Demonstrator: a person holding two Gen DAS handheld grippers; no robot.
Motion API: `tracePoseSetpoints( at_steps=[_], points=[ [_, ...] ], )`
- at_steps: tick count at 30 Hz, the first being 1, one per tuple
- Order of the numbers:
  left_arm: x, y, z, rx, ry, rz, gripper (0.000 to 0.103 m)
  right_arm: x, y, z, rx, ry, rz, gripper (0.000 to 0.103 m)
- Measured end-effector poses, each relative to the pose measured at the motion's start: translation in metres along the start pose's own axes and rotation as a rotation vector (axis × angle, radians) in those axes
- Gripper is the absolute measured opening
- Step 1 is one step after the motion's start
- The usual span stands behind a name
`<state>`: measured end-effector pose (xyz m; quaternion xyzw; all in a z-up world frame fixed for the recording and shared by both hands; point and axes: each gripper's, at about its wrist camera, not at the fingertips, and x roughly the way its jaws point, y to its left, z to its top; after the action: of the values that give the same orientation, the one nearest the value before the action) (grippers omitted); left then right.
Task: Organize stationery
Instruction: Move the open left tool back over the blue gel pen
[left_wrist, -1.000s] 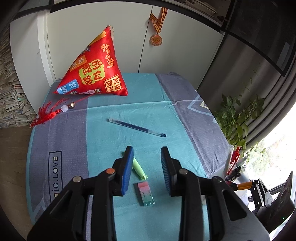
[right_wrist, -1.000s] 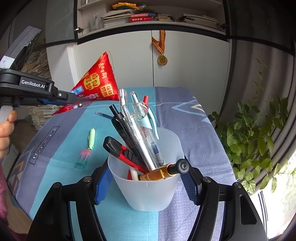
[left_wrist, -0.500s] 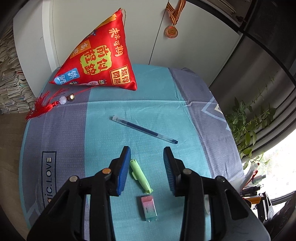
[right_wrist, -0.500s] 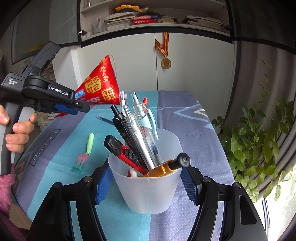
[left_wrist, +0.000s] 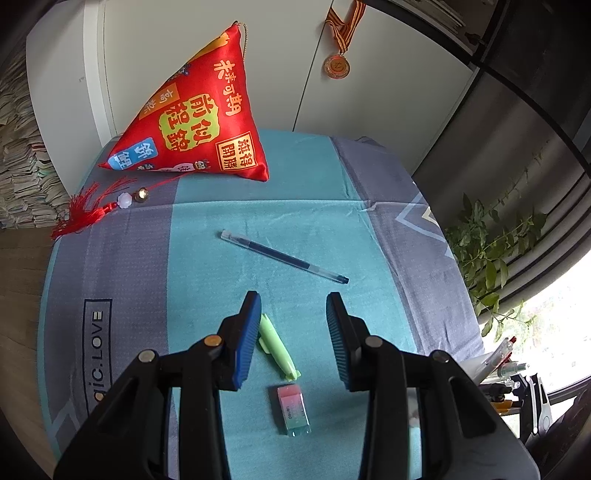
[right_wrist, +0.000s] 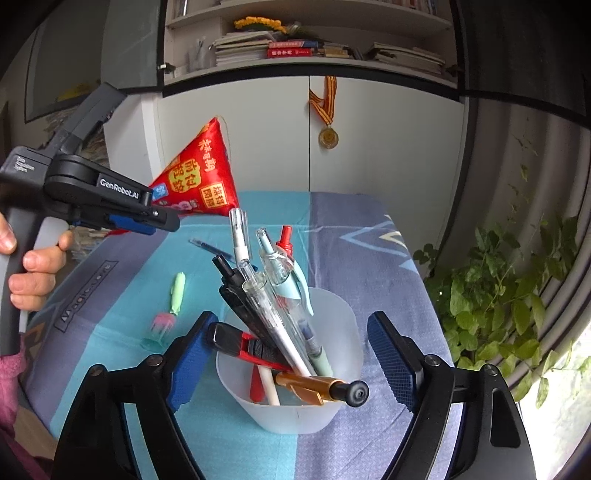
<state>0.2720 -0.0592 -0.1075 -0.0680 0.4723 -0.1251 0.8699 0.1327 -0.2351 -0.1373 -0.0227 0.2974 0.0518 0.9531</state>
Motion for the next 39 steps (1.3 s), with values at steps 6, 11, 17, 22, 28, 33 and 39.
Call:
tracePoseSetpoints(
  at_steps=[6, 11, 17, 22, 28, 33, 39],
  points=[
    [0.002, 0.005, 0.001, -0.014, 0.001, 0.005, 0.034, 0.007, -0.005, -0.001, 0.028, 0.038, 0.014, 0.068],
    [0.008, 0.008, 0.008, -0.054, 0.017, 0.015, 0.035, 0.003, -0.003, 0.004, 0.006, -0.015, -0.012, 0.068],
    [0.031, 0.017, 0.022, -0.175, 0.085, 0.016, 0.039, 0.009, -0.014, 0.016, 0.034, -0.064, -0.015, 0.068],
    [0.047, 0.021, 0.038, -0.223, 0.074, 0.070, 0.048, 0.024, -0.023, 0.022, 0.067, -0.059, -0.016, 0.068],
    [0.078, 0.030, 0.051, -0.281, 0.124, 0.127, 0.053, 0.040, -0.028, 0.023, 0.078, -0.024, -0.006, 0.068],
    [0.100, 0.038, 0.057, -0.353, 0.167, 0.149, 0.053, 0.045, -0.031, 0.024, 0.075, -0.021, 0.016, 0.068],
    [0.112, 0.036, 0.065, -0.372, 0.178, 0.234, 0.053, 0.046, -0.033, 0.023, 0.068, -0.030, 0.036, 0.069]
  ],
)
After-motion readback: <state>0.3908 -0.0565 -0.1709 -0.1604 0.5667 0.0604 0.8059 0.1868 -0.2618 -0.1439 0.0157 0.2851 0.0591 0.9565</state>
